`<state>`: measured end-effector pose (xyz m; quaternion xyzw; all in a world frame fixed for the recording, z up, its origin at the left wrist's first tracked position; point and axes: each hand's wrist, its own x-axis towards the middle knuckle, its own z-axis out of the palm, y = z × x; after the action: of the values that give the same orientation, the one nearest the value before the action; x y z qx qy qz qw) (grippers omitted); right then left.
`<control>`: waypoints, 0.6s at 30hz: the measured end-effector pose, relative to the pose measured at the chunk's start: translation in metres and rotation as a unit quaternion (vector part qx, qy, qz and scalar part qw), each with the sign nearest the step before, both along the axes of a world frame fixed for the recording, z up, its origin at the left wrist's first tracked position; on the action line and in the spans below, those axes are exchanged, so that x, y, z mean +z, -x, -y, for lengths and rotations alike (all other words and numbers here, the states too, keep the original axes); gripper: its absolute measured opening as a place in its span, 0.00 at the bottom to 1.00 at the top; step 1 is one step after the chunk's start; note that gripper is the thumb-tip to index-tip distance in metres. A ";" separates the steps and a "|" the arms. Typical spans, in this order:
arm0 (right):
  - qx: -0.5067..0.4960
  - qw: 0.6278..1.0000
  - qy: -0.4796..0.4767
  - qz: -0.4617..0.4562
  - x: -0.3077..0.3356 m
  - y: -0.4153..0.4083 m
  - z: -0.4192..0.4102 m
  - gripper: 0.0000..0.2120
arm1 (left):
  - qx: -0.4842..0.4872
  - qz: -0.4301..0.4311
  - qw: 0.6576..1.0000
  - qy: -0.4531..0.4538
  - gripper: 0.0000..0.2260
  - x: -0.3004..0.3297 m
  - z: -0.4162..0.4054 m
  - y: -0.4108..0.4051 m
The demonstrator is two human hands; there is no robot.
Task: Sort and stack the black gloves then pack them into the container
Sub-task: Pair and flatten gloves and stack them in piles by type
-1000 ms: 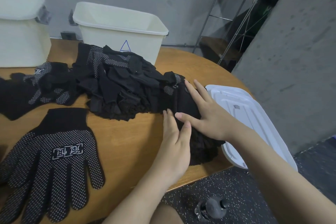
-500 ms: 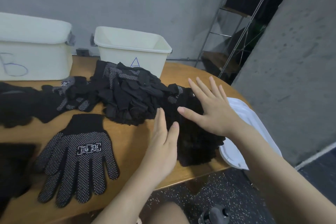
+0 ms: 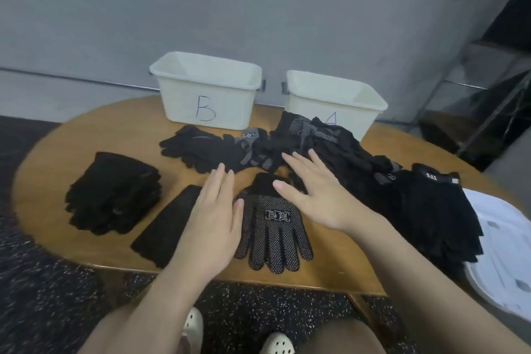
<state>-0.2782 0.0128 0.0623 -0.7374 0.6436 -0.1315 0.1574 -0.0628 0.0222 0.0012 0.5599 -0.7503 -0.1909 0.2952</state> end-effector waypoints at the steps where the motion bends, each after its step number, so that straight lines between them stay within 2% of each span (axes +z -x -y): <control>1: 0.012 1.000 -0.004 0.004 -0.004 -0.012 0.008 0.36 | 0.011 0.014 1.000 -0.010 0.27 -0.004 0.003 -0.012; 6: 0.064 0.998 -0.007 -0.006 -0.027 -0.060 0.052 0.31 | 0.019 0.076 0.996 -0.054 0.26 -0.023 0.014 -0.050; 13: 0.038 0.997 0.061 -0.003 -0.054 -0.098 0.113 0.27 | 0.014 0.116 0.992 -0.039 0.26 -0.031 0.022 -0.057; 18: 0.002 0.994 0.078 -0.083 -0.063 -0.110 0.138 0.29 | 0.021 0.120 0.991 -0.049 0.26 -0.027 0.030 -0.054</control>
<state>-0.1684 -0.1255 -0.0003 -0.7567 0.6411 -0.1193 0.0461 -0.0084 -0.0080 -0.0257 0.6082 -0.7581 -0.1528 0.1794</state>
